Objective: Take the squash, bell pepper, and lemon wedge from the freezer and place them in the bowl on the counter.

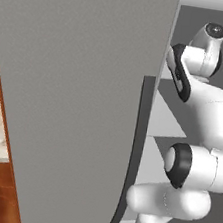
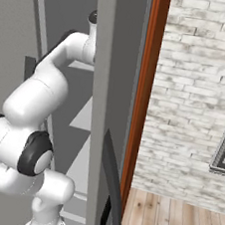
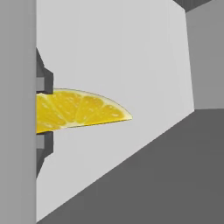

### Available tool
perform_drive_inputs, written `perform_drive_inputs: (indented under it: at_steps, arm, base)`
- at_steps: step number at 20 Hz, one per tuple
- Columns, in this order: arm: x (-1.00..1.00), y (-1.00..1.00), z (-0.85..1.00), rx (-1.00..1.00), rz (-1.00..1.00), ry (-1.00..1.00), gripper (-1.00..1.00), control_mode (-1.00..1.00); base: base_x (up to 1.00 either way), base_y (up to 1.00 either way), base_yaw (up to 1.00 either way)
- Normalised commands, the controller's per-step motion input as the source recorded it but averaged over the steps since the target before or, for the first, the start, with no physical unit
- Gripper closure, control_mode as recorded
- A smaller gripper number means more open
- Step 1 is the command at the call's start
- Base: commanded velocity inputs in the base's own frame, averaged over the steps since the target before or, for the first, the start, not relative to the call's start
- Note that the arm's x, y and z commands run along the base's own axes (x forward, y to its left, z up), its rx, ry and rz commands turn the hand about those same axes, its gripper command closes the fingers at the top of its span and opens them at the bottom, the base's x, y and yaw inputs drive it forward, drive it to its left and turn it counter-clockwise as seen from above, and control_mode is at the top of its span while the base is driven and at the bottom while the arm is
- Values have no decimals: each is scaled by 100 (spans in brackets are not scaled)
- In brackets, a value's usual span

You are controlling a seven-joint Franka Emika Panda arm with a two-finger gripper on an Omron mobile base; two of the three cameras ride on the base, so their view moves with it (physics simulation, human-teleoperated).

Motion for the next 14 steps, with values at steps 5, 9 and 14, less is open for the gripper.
perform_drive_inputs:
  at_steps: [5,9,14]
  arm:
    - [-97,15,0,0,0,0,100,-100]
    - [-100,11,2,0,0,0,100,-100]
    - [-81,20,15,0,0,0,100,-100]
  base:
    - [0,0,0]
    - [0,0,0]
    - [0,0,0]
